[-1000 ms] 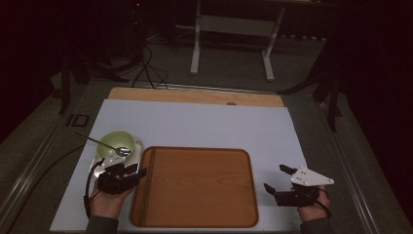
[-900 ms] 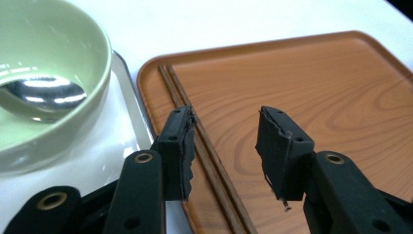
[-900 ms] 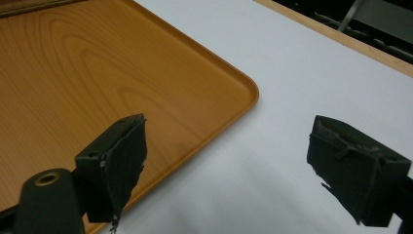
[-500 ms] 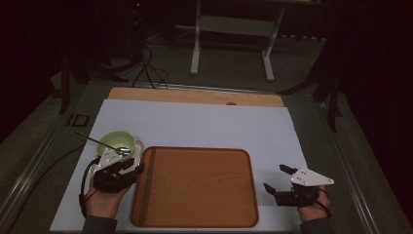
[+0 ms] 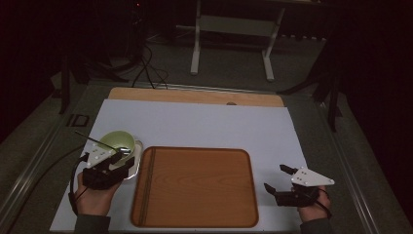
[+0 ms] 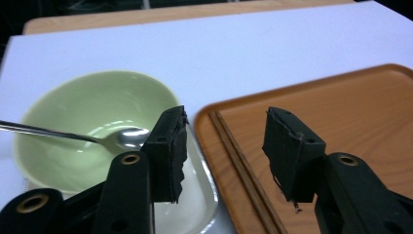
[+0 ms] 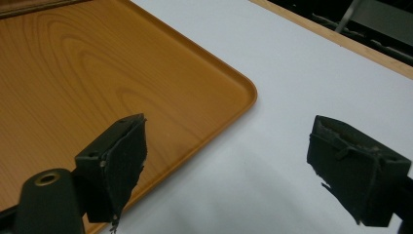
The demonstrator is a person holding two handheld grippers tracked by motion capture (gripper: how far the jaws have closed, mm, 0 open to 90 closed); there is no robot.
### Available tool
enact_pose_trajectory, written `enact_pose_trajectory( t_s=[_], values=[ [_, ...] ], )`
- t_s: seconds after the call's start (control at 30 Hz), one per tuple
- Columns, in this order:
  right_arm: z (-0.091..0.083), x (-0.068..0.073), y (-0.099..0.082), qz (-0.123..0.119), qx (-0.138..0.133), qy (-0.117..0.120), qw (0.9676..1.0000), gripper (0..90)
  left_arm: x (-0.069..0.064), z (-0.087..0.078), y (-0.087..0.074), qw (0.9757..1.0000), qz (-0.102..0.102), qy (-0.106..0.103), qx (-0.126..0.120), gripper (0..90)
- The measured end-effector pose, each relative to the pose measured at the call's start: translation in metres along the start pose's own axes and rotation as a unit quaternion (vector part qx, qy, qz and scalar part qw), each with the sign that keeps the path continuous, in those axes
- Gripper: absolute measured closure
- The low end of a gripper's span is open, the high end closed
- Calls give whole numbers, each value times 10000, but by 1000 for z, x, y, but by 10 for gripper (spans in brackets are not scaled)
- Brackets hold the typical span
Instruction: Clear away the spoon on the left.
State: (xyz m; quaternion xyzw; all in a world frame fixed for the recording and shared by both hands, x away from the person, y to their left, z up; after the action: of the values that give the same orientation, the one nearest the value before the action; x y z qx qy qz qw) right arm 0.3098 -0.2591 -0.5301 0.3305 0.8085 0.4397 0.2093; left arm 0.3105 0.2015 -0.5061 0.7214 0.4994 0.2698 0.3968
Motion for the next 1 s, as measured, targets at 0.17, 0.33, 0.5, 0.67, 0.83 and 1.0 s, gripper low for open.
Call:
enact_pose_trajectory(
  t_s=[0.17,0.33,0.5,0.67,0.83,1.0],
  values=[
    [0,0,0,17,-7,0,10000,144,14,-6,3,9999,-86,113,-71,494],
    [-1,-1,1,34,-28,-11,10000,144,33,-11,3,9992,-198,333,-119,463],
    [-1,0,1,32,-29,-2,10000,144,49,-14,1,9980,-346,501,-139,455],
    [-1,-1,1,31,-28,-6,10000,144,60,-11,-5,9968,-390,702,-49,441],
    [-1,0,1,21,-20,-1,10000,144,69,-8,-9,9947,-487,901,-34,396],
    [-1,-1,1,30,-25,-5,10000,144,83,-3,-13,9920,-667,1072,-63,357]
  ],
)
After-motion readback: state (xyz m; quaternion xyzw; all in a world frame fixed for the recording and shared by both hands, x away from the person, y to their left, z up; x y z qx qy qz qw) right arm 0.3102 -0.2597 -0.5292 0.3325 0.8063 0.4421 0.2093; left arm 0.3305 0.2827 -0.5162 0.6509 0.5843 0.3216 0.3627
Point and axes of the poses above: each handheld gripper's, and its own axes: z roughly forward along the jaws, y roughly out of its top, x roughly to its left, the point moved 10 cm from there along z, roughly forward along the jaws, and after that the axes turned 5 degrees about z, right-handed, at the moved point
